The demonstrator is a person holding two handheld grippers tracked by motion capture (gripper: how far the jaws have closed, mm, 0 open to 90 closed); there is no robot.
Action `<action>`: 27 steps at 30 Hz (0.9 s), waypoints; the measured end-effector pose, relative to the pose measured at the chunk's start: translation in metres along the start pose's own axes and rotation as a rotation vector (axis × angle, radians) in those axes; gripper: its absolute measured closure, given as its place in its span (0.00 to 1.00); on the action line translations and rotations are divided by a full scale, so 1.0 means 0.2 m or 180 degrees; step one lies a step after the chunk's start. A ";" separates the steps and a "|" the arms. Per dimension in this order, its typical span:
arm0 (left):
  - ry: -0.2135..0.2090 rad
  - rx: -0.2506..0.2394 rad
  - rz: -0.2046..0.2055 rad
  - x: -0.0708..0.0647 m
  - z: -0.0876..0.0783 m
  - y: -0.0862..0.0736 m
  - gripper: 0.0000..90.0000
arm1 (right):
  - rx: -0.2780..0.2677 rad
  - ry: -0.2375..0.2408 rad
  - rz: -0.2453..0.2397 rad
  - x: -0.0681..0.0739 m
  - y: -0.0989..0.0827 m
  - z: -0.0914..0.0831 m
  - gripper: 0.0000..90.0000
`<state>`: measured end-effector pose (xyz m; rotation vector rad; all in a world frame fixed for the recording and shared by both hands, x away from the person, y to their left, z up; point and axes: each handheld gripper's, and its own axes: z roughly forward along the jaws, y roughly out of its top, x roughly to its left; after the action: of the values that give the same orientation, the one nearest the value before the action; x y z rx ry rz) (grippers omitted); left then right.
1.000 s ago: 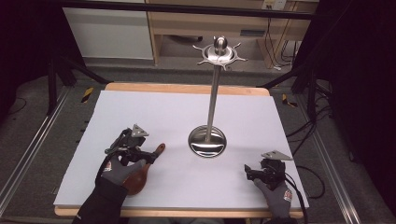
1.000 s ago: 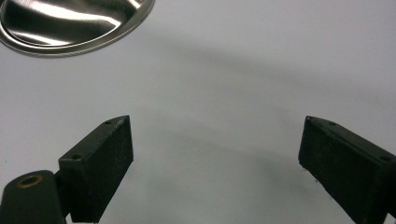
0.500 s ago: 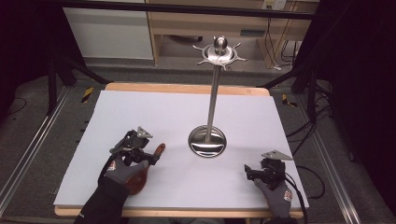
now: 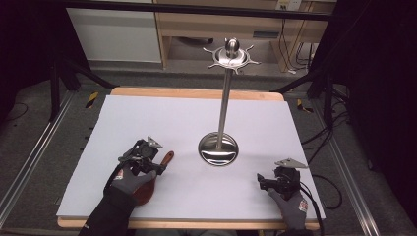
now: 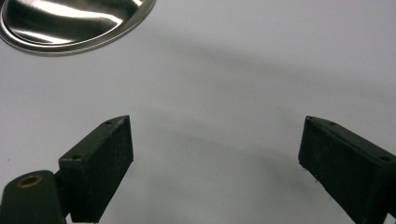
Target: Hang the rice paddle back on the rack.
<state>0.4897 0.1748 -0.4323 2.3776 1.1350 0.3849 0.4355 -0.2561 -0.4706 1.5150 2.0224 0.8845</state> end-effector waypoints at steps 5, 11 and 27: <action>-0.0004 0.0082 0.0016 0.00 0.01 -0.01 0.52 | 0.0004 0.0005 0.0003 0.00 0.00 0.00 0.12; 0.0004 0.0187 0.0038 0.00 0.04 -0.01 0.57 | 0.0009 0.0007 -0.0025 0.00 0.00 0.00 0.12; -0.0045 0.0419 0.0062 0.00 0.08 -0.03 0.71 | 0.0028 0.0019 0.0000 0.00 0.00 0.00 0.12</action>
<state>0.4936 0.1737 -0.4484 2.5026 1.1643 0.3081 0.4361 -0.2561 -0.4703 1.5190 2.0331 0.8823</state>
